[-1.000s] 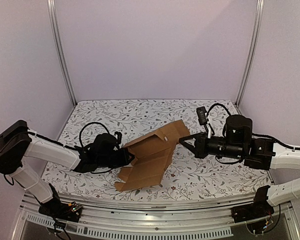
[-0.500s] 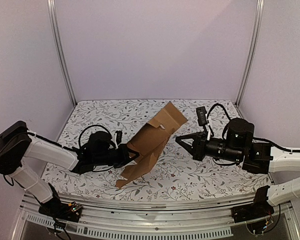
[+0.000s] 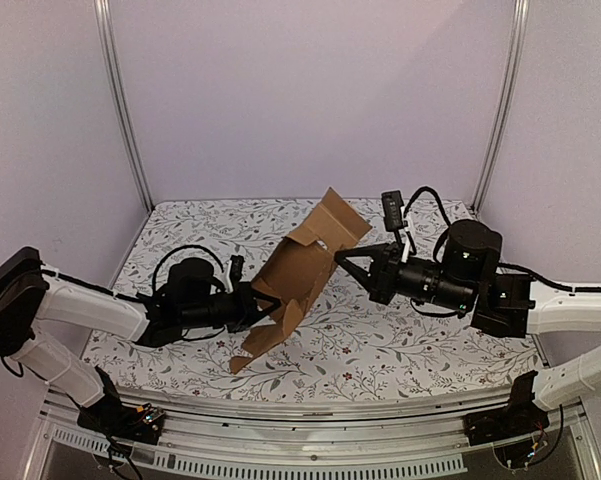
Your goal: Fold the paper box
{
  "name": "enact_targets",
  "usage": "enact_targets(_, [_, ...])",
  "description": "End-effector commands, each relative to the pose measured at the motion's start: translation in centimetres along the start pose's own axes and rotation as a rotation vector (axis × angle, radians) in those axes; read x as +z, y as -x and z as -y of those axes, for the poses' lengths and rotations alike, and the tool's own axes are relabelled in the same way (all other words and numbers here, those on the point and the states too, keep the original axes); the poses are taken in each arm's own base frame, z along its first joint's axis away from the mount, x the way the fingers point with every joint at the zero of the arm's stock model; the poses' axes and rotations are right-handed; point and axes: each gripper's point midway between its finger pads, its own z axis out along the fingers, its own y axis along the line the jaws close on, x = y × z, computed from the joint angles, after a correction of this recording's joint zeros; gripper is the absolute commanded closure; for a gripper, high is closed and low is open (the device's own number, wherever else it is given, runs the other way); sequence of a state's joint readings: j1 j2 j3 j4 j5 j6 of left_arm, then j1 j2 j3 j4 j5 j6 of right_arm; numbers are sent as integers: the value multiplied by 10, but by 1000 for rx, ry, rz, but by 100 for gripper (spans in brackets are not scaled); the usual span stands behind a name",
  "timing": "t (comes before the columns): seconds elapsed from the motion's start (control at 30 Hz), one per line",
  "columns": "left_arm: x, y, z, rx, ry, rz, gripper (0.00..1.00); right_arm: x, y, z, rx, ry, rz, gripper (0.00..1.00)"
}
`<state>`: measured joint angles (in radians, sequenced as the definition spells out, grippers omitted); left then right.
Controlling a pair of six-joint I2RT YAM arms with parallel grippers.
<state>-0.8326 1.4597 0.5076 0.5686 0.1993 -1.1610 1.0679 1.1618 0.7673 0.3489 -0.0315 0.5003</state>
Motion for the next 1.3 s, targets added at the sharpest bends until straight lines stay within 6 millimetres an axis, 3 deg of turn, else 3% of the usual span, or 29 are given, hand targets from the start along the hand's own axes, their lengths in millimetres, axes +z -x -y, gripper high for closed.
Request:
enact_targets(0.0, [-7,4,9,18,-34,11,100,8,7,-7,-20,3,19,100])
enact_targets(0.33, [-14,8,20,68,-46,18,100,22,-9,5,-26,-62,-24,100])
enact_targets(0.6, [-23,18,23,230,36,49,100,25,-25,12,-55,-123,-92,100])
enact_targets(1.1, [-34,35,53,340,7,83,100,20,-82,32,-113,-241,-267,100])
enact_targets(1.27, [-36,40,59,340,-7,87,100,15,-88,41,-135,-290,-289,100])
